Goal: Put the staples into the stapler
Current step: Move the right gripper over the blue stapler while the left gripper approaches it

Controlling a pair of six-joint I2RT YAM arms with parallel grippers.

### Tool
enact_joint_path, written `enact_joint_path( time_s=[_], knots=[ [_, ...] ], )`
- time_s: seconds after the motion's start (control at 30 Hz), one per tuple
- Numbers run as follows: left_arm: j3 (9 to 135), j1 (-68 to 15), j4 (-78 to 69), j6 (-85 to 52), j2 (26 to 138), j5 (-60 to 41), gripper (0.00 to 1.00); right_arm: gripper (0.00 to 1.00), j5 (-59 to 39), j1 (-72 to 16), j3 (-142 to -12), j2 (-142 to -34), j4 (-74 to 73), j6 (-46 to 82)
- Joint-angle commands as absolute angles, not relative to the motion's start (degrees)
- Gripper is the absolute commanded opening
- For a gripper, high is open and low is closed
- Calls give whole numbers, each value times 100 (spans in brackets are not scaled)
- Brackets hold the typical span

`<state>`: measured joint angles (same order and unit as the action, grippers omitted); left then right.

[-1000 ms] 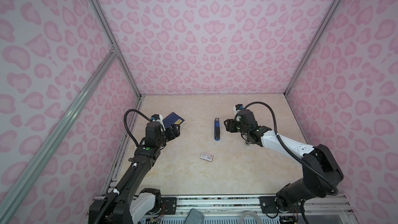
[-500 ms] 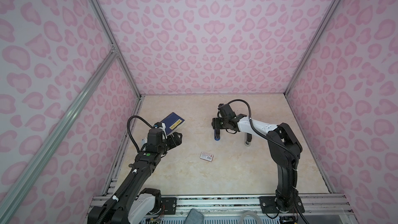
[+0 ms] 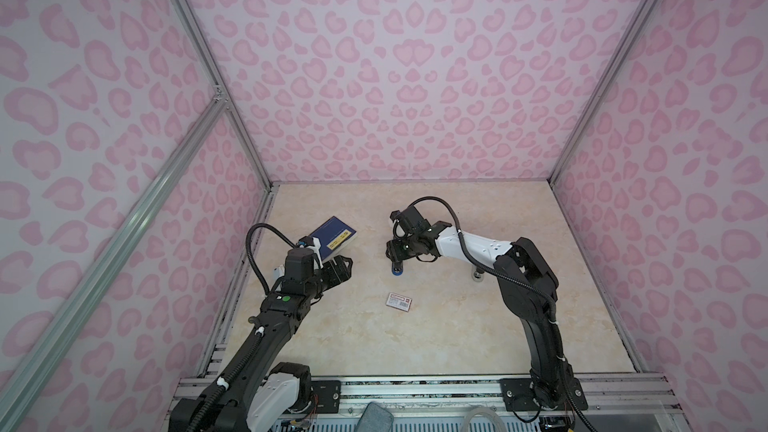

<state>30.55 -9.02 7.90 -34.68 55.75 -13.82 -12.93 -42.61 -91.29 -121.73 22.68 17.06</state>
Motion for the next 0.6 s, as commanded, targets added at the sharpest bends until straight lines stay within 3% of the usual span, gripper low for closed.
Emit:
enact_joint_path(
  time_s=[0.0, 0.1, 0.4, 0.57],
  knots=[
    [3168, -922, 931, -3512, 5621, -1532, 86, 64, -1334, -4278, -8965, -12006, 2356, 1399],
    [3225, -971, 941, -3510, 5676, -1564, 86, 66, -1004, -4280, -8895, -11892, 2514, 1427],
    [3394, -1196, 927, -3542, 5979, -1583, 86, 59, -257, -4256, -8416, -11693, 2892, 1452],
    [3692, -1455, 934, -3485, 6347, -1582, 86, 56, -327, -4017, -7815, -11214, 2540, 1526]
  ],
)
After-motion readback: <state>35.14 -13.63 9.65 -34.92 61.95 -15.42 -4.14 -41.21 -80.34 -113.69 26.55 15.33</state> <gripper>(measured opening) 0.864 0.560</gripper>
